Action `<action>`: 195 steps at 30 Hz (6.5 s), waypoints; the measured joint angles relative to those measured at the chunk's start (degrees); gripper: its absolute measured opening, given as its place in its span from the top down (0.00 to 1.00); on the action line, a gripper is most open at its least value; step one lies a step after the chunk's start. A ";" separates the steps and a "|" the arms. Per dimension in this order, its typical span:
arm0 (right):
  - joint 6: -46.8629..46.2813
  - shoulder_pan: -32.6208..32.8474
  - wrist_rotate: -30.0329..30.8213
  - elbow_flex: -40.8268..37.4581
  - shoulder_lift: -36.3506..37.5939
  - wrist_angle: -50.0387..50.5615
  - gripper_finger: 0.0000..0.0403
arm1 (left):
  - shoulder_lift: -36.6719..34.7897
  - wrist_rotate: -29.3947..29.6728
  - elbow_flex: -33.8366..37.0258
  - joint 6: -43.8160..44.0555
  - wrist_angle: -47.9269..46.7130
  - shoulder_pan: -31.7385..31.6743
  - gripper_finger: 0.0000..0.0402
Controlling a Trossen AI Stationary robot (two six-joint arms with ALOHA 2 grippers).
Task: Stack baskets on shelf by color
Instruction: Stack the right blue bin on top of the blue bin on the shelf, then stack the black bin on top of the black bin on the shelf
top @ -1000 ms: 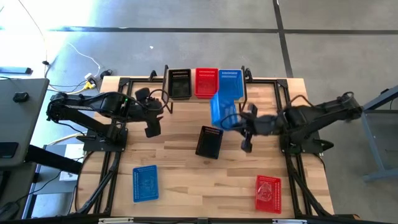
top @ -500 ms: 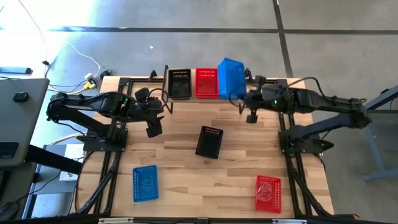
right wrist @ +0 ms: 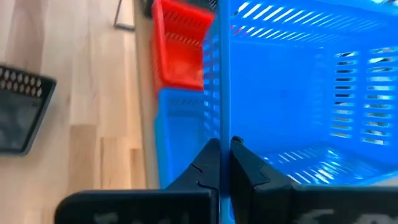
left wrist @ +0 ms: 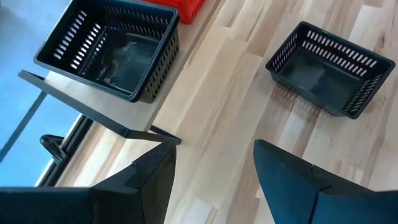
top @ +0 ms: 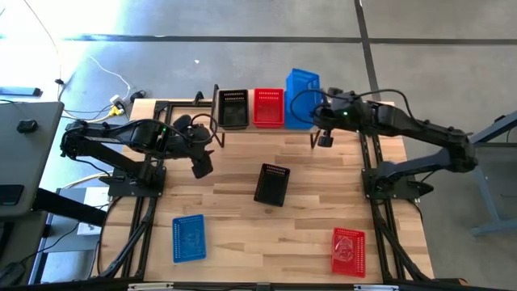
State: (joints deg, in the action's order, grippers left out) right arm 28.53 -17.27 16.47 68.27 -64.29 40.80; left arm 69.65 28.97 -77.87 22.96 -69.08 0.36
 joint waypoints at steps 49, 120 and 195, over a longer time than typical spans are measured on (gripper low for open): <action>-1.59 -2.37 -0.44 -0.07 -7.93 8.17 0.90 | 0.00 -3.01 0.00 2.43 -0.07 -0.02 0.49; -43.51 4.69 1.99 12.28 -7.91 9.70 0.74 | 36.42 -22.55 0.04 -28.13 39.89 7.00 0.49; -47.93 4.69 0.48 12.24 -8.17 11.60 0.74 | 3.78 -4.02 0.02 -38.78 15.40 -8.51 1.00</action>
State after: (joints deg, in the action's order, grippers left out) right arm -19.41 -12.58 16.95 80.51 -72.47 52.40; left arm 73.43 24.95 -77.84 -15.82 -53.67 -8.14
